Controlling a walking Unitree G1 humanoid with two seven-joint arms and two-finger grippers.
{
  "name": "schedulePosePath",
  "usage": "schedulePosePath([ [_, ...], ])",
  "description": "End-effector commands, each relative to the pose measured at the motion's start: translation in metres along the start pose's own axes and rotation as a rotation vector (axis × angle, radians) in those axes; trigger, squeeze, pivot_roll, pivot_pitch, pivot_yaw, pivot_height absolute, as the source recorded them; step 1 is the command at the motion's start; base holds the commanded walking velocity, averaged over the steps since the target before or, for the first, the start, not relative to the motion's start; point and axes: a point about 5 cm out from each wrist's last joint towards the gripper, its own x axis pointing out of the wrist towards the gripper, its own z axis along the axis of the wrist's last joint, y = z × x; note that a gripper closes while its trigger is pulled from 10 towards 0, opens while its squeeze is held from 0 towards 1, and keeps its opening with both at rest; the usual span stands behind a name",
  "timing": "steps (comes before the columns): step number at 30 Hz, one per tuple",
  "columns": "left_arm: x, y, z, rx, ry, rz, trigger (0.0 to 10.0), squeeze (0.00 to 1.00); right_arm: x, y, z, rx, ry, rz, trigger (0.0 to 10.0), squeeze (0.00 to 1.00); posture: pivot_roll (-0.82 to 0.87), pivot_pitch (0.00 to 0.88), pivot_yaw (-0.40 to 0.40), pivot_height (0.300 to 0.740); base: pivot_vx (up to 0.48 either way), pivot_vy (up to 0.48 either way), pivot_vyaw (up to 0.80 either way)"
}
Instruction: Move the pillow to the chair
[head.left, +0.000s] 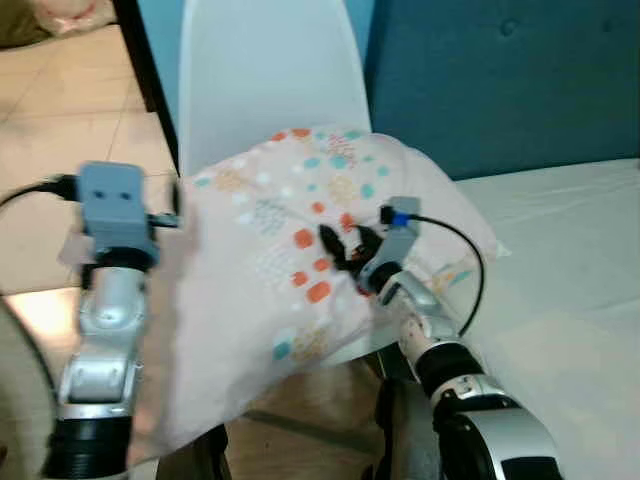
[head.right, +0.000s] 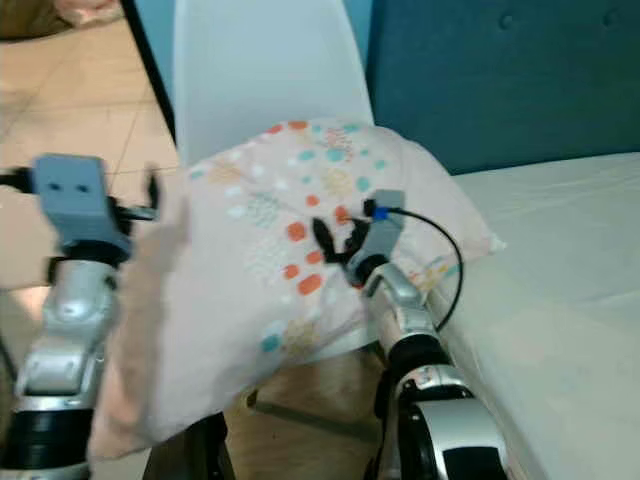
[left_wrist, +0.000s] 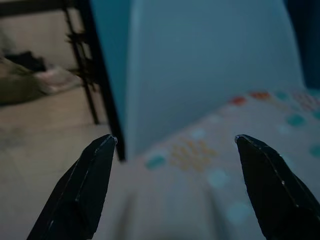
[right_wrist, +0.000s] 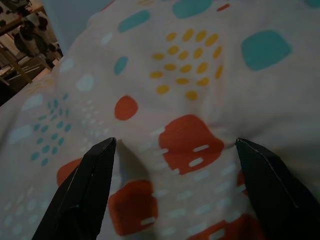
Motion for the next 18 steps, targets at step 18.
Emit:
schedulePosePath([
  [18,-0.011,-0.027,-0.039,-0.125,0.151,-0.084,10.0,0.00,-0.013,-0.017,0.030,0.044,-0.142,0.089,10.0,0.00,0.02,0.066,-0.026,0.490,0.000,0.000,0.00],
])
